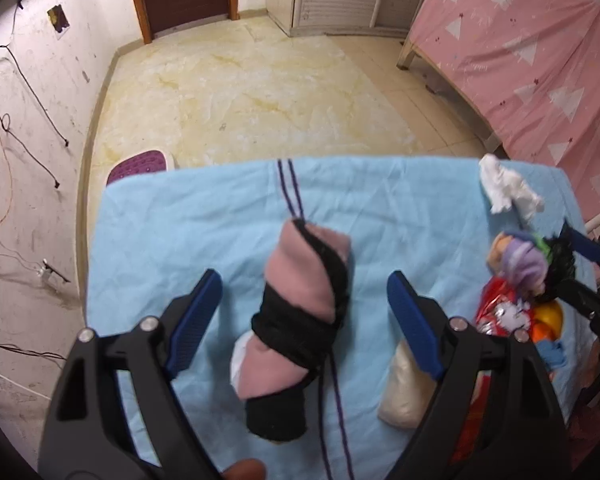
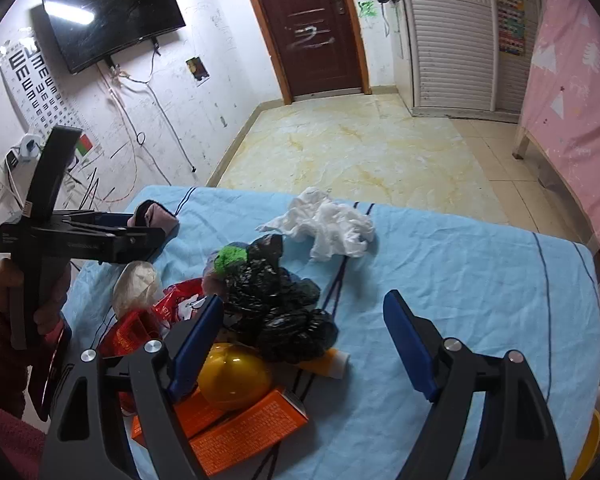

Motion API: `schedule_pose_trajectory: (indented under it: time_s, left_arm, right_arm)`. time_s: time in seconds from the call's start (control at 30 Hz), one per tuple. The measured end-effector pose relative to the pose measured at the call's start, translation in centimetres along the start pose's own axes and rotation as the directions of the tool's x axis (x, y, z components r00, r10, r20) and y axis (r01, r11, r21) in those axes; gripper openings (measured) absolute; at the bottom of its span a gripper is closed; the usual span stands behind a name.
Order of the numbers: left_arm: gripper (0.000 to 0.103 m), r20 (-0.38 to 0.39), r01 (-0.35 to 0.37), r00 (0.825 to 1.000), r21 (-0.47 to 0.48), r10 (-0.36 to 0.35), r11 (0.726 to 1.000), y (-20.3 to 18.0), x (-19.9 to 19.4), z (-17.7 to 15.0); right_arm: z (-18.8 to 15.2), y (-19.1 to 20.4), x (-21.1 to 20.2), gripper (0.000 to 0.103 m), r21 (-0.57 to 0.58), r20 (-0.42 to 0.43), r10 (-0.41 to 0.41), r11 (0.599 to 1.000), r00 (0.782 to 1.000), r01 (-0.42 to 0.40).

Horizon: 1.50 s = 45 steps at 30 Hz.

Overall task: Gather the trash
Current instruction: 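Grasp the pink-and-black sock roll with the left tool while the right tool grasps the black plastic bag, then carry both items to the yellow bin and open the left tool over it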

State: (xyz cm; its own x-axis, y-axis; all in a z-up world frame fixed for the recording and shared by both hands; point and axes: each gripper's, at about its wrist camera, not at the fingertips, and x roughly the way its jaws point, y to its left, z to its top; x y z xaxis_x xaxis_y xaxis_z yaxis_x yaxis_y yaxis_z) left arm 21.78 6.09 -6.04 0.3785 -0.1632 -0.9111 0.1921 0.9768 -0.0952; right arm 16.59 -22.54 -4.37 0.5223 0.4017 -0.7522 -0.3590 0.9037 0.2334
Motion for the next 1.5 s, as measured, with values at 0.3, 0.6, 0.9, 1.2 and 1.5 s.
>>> schedule_pose_trajectory:
  time_s: [0.3,0.6,0.9,1.2,1.5]
  left_arm:
    - [0.038,0.013,-0.069,0.998,0.059,0.068,0.996,-1.0,-0.2,-1.2]
    - [0.036,0.050,-0.087,0.995,0.040,0.085,0.995,-1.7,-2.2,-1.9]
    - [0.036,0.137,-0.062,0.989,0.044,0.055,0.997,-3.4,-6.6,-1.6]
    - [0.036,0.167,-0.008,0.986,0.126,-0.014,0.992,-9.7,-8.9,-1.4]
    - [0.036,0.166,0.038,0.983,0.216,-0.075,0.976,-16.0,-8.9,-1.3]
  right_arm:
    - [-0.5,1.3,0.7,0.033,-0.055,-0.013,0.009,0.998,1.000,-0.010]
    - [-0.6,1.2,-1.5,0.030,-0.050,0.045,0.037,0.998,0.998,-0.035]
    - [-0.8,-0.1,-5.5,0.030,-0.008,0.146,0.063,0.998,0.987,-0.062]
    - [-2.3,-2.7,-9.2,0.030,0.037,0.212,0.047,0.998,0.976,-0.056]
    - [-5.1,-6.9,-13.3,0.030,0.112,0.273,-0.012,0.993,0.962,-0.019]
